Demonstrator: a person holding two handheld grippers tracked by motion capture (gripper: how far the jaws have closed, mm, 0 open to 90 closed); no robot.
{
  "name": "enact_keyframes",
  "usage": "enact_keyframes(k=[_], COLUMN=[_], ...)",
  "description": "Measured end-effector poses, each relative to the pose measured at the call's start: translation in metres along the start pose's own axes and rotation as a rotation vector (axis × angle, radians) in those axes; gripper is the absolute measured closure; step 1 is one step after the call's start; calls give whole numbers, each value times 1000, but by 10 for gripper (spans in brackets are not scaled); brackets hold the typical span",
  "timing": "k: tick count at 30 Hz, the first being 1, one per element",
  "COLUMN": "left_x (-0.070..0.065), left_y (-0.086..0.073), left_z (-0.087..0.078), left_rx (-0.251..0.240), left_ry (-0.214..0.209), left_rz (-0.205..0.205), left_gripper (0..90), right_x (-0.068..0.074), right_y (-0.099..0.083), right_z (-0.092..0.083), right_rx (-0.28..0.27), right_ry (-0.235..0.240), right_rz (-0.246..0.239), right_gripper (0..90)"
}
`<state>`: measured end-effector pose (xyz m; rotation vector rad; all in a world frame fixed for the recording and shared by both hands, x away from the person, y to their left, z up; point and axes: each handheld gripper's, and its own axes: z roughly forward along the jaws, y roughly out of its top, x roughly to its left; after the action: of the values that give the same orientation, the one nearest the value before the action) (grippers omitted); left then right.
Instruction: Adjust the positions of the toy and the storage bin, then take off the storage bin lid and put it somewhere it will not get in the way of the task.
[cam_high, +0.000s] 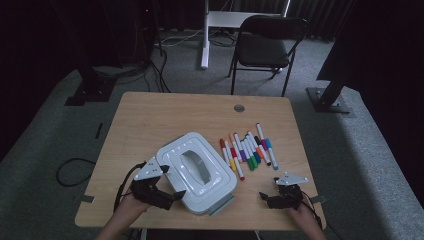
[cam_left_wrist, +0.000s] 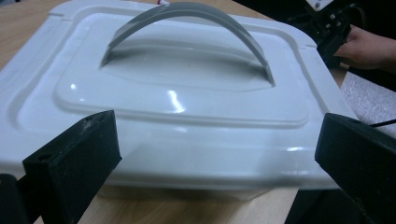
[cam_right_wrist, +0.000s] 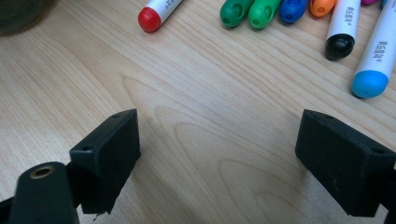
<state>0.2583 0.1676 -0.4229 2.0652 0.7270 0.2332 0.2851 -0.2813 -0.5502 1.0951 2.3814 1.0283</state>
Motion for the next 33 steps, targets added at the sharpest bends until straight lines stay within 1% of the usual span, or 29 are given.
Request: enact_keyframes(k=[1,6,7,8,10,11,15,18,24,26,30,33], left_x=[-1,-4,-6,-5,-5,-5,-4,-5,-8,-10,-13,-13], left_y=[2,9,14,15,17,19,24,28,35,37,41,42], left_z=[3,10,14,16,19,21,29,35,44,48,55,60], left_rx=[9,28,38,40,47,53,70,79,94,99,108,93], left_ry=[-2,13,39,40,31,35,30,37,51,62,54,28], left_rz=[-4,7,10,8,7,11,12,15,22,29,32,41], left_gripper=[6,7,7,66,66,66,66,66,66,66,66,71], right_x=[0,1,1,1,1,1,0,0,0,0,0,0], right_y=[0,-1,-1,-1,-1,-1,0,-1,-1,-1,-1,-1], right_z=[0,-1,-1,-1,-1,-1,0,0,-1,-1,-1,-1], right_rx=[0,0,0,0,0,0,2,3,2,2,2,1], right_ry=[-1,-5,-5,-5,-5,-5,-13,-24,-27,-27,-27,-26], right_rz=[1,2,2,3,3,3,9,18,25,24,23,21], right_gripper=[136,136,136,136,136,136,127,126,132,132,133,135])
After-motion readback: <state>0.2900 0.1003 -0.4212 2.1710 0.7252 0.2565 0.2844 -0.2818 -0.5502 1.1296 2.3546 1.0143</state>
